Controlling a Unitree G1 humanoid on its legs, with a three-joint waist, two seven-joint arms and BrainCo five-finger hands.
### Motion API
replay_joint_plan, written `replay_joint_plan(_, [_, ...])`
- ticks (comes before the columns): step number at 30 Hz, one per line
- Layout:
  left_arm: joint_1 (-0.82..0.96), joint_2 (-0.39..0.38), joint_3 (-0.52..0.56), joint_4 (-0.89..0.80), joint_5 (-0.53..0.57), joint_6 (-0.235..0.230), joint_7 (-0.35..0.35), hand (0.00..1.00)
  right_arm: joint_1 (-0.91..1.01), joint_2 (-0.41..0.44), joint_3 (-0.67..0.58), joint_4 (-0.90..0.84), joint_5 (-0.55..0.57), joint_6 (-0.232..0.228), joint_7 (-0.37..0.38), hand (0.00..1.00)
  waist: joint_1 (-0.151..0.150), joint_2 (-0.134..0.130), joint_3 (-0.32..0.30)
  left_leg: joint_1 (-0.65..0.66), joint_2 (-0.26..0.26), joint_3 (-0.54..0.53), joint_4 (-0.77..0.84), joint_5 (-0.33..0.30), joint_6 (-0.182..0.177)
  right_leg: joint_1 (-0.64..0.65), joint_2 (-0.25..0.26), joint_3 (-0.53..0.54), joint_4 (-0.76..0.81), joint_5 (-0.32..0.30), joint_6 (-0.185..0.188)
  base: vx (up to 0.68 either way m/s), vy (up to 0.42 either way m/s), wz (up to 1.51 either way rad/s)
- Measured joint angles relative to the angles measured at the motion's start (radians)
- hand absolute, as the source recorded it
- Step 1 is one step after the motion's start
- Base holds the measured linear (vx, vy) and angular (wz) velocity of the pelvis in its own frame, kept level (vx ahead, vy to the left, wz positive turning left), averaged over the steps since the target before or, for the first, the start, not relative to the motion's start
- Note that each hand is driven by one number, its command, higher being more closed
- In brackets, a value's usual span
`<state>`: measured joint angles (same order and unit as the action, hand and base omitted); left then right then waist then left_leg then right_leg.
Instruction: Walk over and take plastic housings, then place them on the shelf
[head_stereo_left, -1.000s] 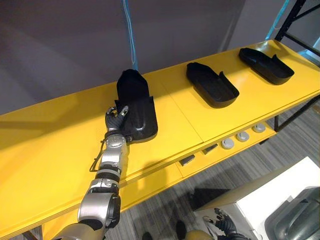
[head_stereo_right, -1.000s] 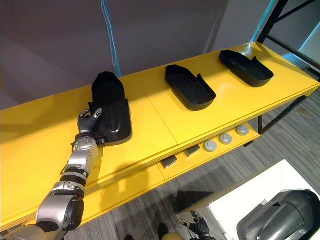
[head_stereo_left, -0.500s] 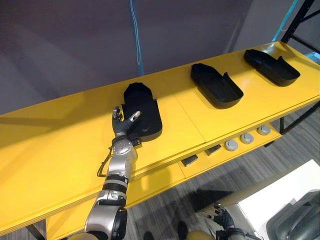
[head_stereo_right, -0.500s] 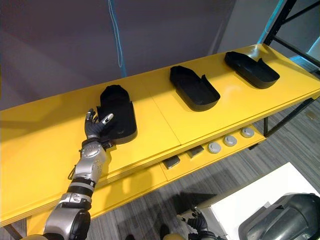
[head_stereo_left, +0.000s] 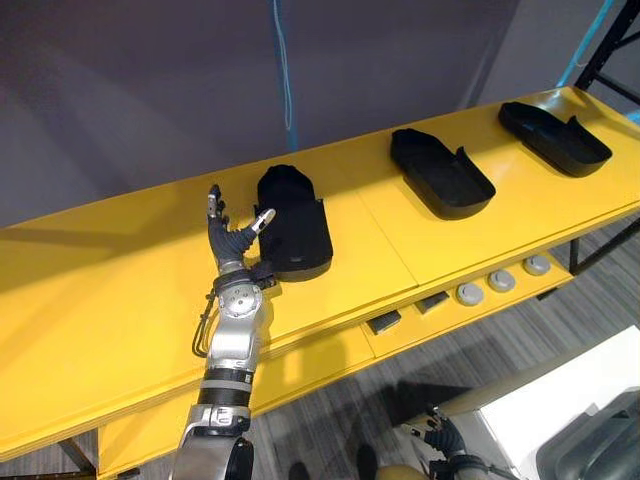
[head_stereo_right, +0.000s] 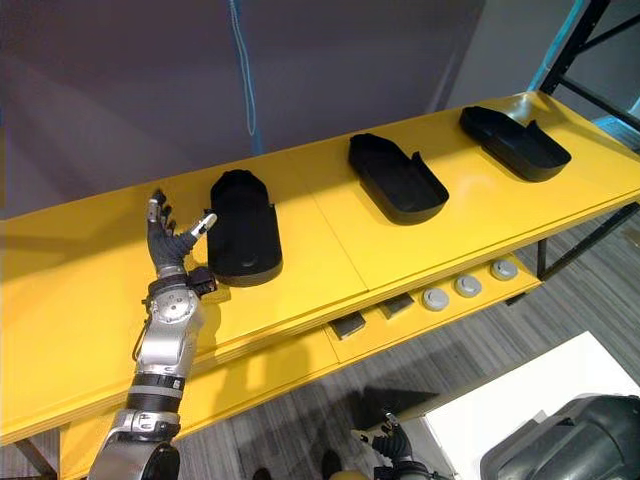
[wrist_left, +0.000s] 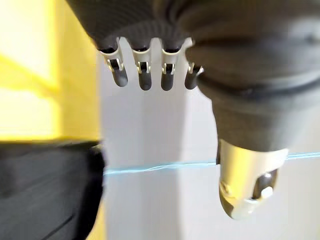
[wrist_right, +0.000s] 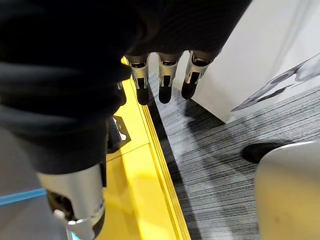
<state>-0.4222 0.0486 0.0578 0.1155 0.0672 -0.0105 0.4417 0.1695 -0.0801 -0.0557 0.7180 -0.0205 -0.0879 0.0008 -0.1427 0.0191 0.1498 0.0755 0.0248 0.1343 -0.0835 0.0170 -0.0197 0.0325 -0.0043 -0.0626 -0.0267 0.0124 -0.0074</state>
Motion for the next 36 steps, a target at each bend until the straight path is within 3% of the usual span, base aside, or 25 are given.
replay_joint_plan(5, [0.11,0.004,-0.158,-0.155,0.041,-0.037,-0.099,1.0,0.003,0.0,0.002,0.002,0.0,0.0,0.008,0.0,0.024,0.004,0.0,0.0,-0.001,-0.002,0.0,0.0,0.0,0.0,-0.001,-0.001,0.001,-0.002,0.001,0.0,0.0,0.0])
replay_joint_plan(9, [0.159,-0.002,-0.274,-0.198,0.117,-0.074,-0.166,1.0,0.002,-0.003,0.004,0.002,0.0,-0.001,0.015,0.0,0.024,0.016,-0.007,0.001,-0.002,-0.002,-0.002,-0.001,0.0,-0.002,-0.002,-0.001,0.008,-0.008,0.005,0.0,0.0,0.0])
replay_joint_plan(14, [0.197,-0.003,-0.324,-0.181,0.202,-0.092,-0.212,1.0,-0.001,-0.002,0.021,0.003,-0.002,-0.002,0.015,0.0,0.023,0.025,-0.016,0.004,0.002,-0.001,-0.002,0.0,0.0,-0.004,0.002,-0.004,0.016,-0.01,0.005,0.0,0.0,0.0])
replay_joint_plan(23, [0.203,-0.002,-0.36,-0.009,0.273,-0.081,-0.234,1.0,-0.003,0.001,0.038,0.005,-0.003,-0.002,0.012,0.0,0.018,0.023,-0.024,0.01,0.004,0.005,-0.003,0.0,0.0,0.002,0.003,-0.002,0.01,-0.009,0.006,0.0,0.0,0.0])
replay_joint_plan(36, [0.121,0.009,-0.327,0.193,0.313,-0.011,-0.224,1.0,-0.016,0.017,0.038,0.022,-0.006,-0.001,-0.001,0.0,0.01,0.002,-0.027,-0.016,0.012,0.031,-0.003,-0.003,-0.004,-0.014,0.012,0.021,-0.026,0.012,0.002,0.0,0.002,-0.04])
